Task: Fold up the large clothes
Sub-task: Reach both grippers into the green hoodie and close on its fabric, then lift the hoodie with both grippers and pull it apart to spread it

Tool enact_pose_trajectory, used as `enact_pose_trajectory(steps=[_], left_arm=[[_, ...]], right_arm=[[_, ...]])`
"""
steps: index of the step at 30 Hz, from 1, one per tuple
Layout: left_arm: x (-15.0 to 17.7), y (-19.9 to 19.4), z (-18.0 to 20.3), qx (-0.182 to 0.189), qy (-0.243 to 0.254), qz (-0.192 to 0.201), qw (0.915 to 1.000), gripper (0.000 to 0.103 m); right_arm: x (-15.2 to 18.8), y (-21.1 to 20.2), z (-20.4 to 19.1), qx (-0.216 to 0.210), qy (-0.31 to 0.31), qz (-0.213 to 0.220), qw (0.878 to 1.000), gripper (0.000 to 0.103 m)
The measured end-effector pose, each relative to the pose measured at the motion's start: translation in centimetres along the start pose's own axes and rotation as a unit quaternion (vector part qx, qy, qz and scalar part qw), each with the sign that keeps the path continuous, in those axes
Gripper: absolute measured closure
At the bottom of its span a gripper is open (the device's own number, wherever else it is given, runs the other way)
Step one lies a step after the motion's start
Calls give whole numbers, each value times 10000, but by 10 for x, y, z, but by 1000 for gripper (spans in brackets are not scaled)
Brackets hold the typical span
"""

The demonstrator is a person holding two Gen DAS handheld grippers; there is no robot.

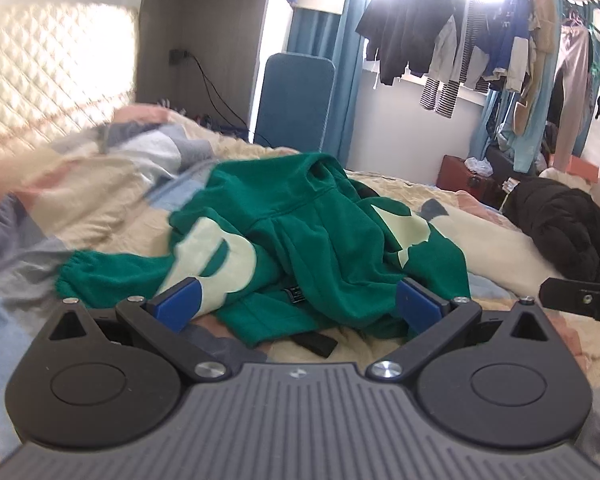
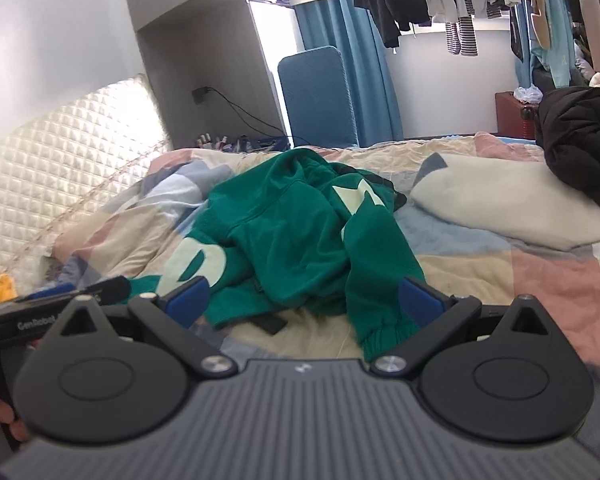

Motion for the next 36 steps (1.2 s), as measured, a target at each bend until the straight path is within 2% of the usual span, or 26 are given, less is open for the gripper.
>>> enact_pose_trajectory(steps=[3, 6, 10, 15, 19, 22, 25, 27, 28, 29, 30, 31, 32, 34, 36], left_arm=[[13, 51, -10, 183, -105, -125, 9997, 0], [39, 101, -4, 326, 332, -343, 9983, 0], [75, 157, 5, 882, 358, -623, 9935, 0], [90, 213, -4, 1428, -426, -642, 9867, 0], [87, 239, -14, 1666, -1090, -407, 9791, 12], [82, 256, -15, 1713, -1272, -366, 9763, 26], [77, 266, -10, 1840, -1596, -434, 9689, 36], [70, 272, -3, 1936, -1677, -486, 9654, 41], [69, 275, 0, 1955, -1639, -484, 9657, 47], [67, 278, 4, 1968, -1620, -484, 9657, 52], [66, 281, 5, 1940, -1646, -469, 9660, 61], [65, 284, 7, 1929, -1690, -422, 9656, 71], [63, 285, 9, 1908, -1667, -384, 9666, 76], [64, 284, 13, 1758, -1498, -350, 9723, 87], [60, 270, 19, 1779, -1377, -255, 9740, 91]], right_arm=[[1, 38, 6, 164, 0, -62, 9998, 0], [16, 82, 15, 137, -59, -185, 9997, 1], [45, 131, 26, 81, -282, -469, 9985, 1], [49, 168, 50, 668, -557, -196, 9960, 1], [48, 185, 72, 1154, -749, 325, 9900, 1], [62, 205, 80, 991, -564, 193, 9933, 1], [69, 218, 81, 701, -350, 76, 9969, 18], [72, 222, 77, 379, -216, -68, 9990, 42], [72, 221, 75, 308, -201, -77, 9993, 48], [71, 219, 73, 302, -256, -38, 9992, 63], [70, 217, 67, 280, -348, -7, 9990, 76], [68, 214, 65, 265, -448, 47, 9986, 81], [67, 209, 64, 307, -527, 113, 9981, 90], [62, 201, 65, 381, -561, 220, 9975, 93], [55, 188, 69, 459, -523, 333, 9970, 94]])
Point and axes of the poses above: each gripper's, at about its wrist camera, not at the fingertips, and y roughly the way its jaws point, z to its right, x to its underside, the point moved 10 cm from there along y, roughly the way its jaws point, and after that the axes turned 9 degrees about x, right-handed, at the moved point
